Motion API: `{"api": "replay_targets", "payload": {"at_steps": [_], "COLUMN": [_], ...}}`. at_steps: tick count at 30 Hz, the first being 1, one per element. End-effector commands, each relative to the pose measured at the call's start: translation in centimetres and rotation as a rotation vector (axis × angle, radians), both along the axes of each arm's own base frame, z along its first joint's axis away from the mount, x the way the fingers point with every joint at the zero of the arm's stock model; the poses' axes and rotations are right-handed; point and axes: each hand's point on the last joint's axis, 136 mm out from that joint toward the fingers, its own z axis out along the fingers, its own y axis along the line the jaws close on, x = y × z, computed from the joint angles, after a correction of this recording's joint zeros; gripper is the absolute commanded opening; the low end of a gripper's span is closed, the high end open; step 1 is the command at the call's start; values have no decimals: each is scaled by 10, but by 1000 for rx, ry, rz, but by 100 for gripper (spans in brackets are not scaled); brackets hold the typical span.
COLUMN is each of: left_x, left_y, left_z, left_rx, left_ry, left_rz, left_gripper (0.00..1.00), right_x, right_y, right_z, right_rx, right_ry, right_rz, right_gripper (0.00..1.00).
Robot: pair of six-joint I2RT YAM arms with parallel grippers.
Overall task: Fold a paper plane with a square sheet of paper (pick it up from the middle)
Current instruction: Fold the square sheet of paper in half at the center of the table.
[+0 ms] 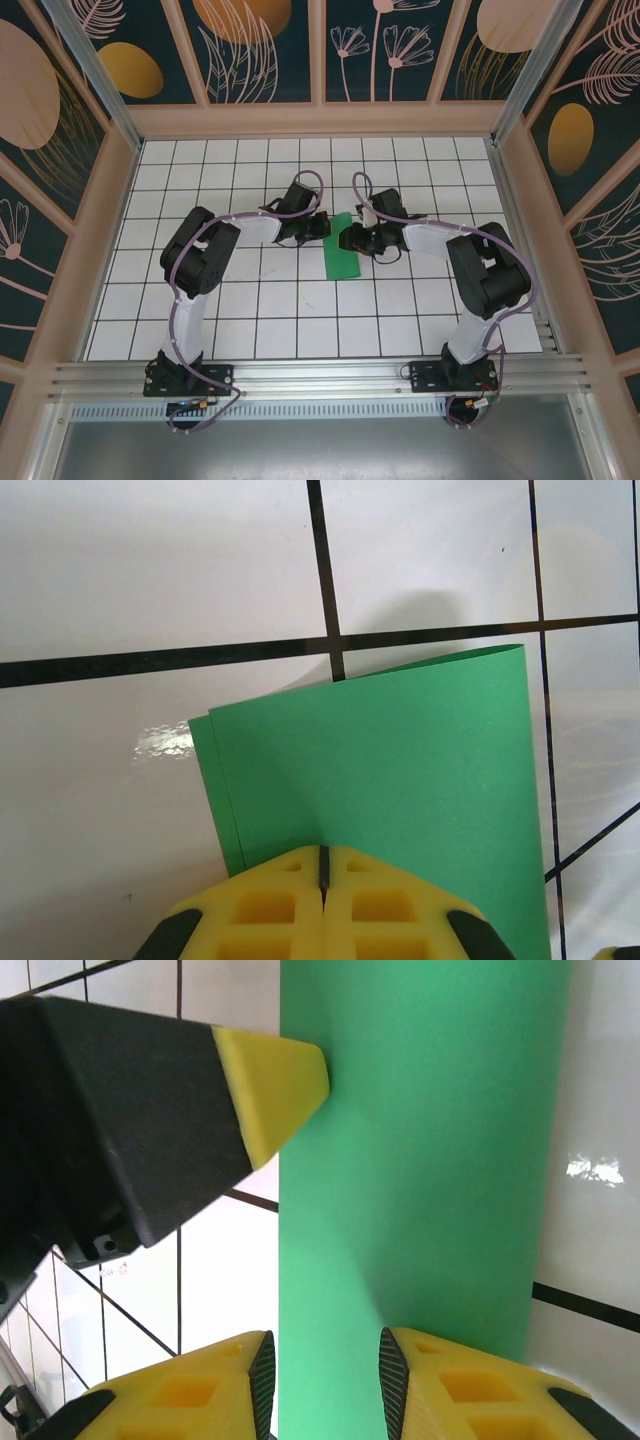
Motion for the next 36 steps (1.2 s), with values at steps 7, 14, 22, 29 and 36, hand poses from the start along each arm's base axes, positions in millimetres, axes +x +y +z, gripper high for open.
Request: {"api": "replay_targets", "payload": {"at_steps": [7,14,22,29,36], "left_x": [-11,-9,-12,-14,-13], "left_y": [37,37,40,44,46], "left_z": [-42,-42,-51,-57,-58], "left_rx": [193,201,222,241,254], "left_ry": [77,72,88,97,93], "left_rz": [51,49,42,46,51], "left_gripper": [4,4,3,3,3], "right_x": [-2,-3,-7,-9,-19], "right_y": [0,-2,-8,-12,-3], "right_z": [-12,-18,-32,-37,-2], "right_rx": [21,9,-30,-51,38], "right_ry": [27,42,78,94,51], "right_rz": [1,-6,-23,-34,5], "right_gripper": [36,36,36,34,34]}}
